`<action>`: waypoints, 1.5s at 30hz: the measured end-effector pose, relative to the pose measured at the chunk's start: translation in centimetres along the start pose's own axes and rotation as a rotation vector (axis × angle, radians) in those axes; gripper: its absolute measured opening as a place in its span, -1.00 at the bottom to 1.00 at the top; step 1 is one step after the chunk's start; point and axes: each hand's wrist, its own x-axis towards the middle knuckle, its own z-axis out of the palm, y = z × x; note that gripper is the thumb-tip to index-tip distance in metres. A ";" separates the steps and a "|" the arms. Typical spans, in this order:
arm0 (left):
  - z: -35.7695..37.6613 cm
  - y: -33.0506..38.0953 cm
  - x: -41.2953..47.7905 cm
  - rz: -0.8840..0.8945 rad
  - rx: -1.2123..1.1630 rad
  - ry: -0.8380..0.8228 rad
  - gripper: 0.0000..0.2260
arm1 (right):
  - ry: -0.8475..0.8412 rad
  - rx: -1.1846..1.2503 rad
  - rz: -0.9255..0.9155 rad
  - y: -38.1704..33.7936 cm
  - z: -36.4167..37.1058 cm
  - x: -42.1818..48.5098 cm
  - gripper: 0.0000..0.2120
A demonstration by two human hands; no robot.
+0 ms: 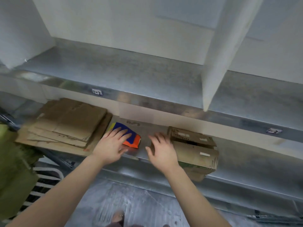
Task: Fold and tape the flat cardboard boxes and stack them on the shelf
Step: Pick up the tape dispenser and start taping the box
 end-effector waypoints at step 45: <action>2.0 -6.7 5.7 0.192 -0.438 -0.167 -0.48 | -0.203 0.215 0.385 0.3 9.6 3.2 -0.47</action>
